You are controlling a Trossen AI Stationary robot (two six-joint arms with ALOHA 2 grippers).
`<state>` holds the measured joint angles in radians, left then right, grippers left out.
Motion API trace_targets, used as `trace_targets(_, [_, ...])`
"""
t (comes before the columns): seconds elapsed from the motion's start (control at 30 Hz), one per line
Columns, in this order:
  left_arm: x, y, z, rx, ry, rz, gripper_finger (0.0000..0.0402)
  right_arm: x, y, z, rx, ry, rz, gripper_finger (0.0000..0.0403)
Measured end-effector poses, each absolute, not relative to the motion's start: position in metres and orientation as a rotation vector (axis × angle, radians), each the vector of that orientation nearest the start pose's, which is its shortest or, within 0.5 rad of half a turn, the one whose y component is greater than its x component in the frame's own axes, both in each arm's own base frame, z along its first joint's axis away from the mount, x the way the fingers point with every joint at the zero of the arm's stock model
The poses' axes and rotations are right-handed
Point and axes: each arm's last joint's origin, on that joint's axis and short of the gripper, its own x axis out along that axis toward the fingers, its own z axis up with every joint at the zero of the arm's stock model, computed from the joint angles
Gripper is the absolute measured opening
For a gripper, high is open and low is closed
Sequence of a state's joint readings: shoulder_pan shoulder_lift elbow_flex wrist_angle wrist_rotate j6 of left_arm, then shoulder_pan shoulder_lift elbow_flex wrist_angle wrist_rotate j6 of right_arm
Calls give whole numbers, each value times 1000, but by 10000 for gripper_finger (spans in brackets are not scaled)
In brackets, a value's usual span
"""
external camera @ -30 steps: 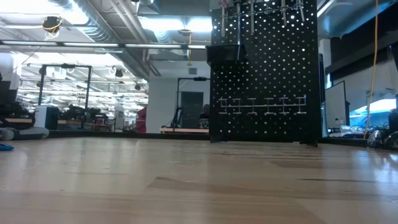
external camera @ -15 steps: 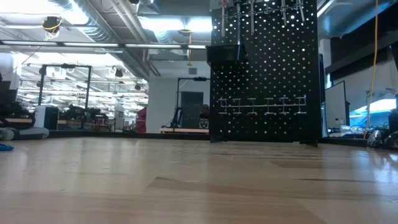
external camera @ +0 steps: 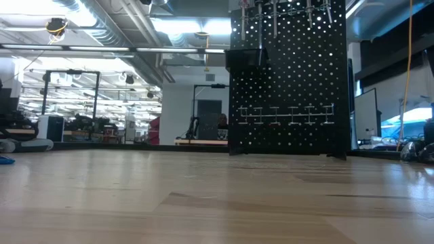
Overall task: Hang tools onto peg board
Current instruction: Hang the red screwdriver on the black pegboard
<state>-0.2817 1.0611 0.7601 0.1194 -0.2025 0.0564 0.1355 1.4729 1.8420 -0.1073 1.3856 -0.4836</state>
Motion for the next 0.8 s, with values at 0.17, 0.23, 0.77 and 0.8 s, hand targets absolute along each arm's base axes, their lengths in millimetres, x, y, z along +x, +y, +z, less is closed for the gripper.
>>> trace_targets(0.17, [230,-60,301,96,174,-83,198,266,0,521,-180,112,-1274,111])
trace_targets(0.23, [230,-60,301,96,174,-83,198,266,-3,514,-165,124,-1277,111])
trace_targets(0.77, [230,-60,302,101,170,-83,198,263,-13,517,-72,64,-1224,111])
trace_targets(0.8, [230,-60,302,101,170,-83,198,262,-13,517,-65,60,-1223,111])
